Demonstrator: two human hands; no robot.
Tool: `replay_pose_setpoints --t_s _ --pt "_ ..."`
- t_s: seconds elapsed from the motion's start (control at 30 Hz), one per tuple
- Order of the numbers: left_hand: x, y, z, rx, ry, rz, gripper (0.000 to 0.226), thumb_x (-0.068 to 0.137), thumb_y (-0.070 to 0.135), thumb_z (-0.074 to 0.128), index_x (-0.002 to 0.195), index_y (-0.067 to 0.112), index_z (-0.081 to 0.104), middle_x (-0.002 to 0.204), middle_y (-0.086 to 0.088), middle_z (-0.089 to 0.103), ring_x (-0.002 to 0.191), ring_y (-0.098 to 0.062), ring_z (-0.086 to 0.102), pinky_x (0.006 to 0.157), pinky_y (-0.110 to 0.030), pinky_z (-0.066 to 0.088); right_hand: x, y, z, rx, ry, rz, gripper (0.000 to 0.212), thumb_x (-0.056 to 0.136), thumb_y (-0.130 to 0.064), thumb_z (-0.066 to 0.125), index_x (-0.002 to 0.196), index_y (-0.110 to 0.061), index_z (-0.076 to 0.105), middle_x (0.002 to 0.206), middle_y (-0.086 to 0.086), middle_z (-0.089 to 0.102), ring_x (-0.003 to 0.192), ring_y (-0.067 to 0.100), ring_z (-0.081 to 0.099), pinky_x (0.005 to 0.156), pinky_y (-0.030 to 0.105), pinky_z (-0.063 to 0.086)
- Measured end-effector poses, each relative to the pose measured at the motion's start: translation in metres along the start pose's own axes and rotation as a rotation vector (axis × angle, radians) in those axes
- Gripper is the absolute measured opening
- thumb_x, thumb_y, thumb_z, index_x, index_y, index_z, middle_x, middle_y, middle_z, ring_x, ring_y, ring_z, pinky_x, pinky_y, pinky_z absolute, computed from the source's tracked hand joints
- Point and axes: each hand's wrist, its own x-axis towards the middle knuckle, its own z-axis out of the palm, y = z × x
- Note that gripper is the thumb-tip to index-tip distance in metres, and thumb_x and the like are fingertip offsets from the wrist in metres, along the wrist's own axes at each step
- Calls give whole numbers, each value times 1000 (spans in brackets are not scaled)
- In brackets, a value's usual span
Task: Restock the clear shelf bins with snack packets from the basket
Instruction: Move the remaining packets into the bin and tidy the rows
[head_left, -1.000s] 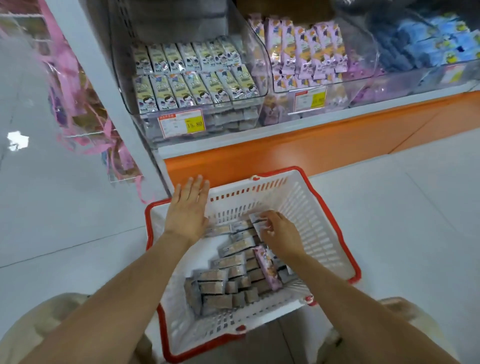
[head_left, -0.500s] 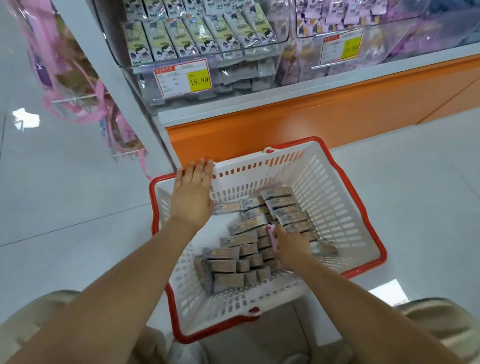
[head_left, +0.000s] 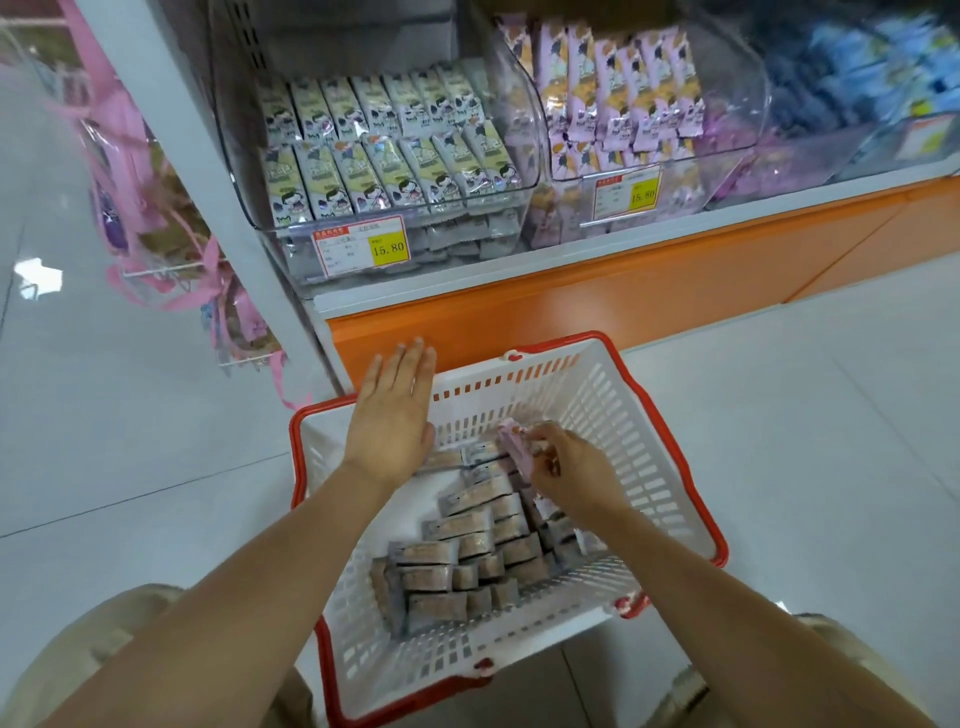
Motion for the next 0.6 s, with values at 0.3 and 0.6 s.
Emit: replay_pose_setpoints --t_s 0.3,0.6 --pt "72 54 -95 0 420 192 85 77 9 55 155 7 19 160 -13 20 148 -29 14 122 -46 10 19 -29 -116 329 397 -240 24 84 -27 64 108 -27 59 91 -5 59 74 11 57 63 36 51" --pt "116 55 -141 58 206 76 87 96 27 47 153 16 -18 163 -6 -16 150 -22 -13 122 -43 -7 59 -50 -206 417 641 -377 21 92 -13 57 112 -19 61 96 2 59 79 15 58 63 28 49"
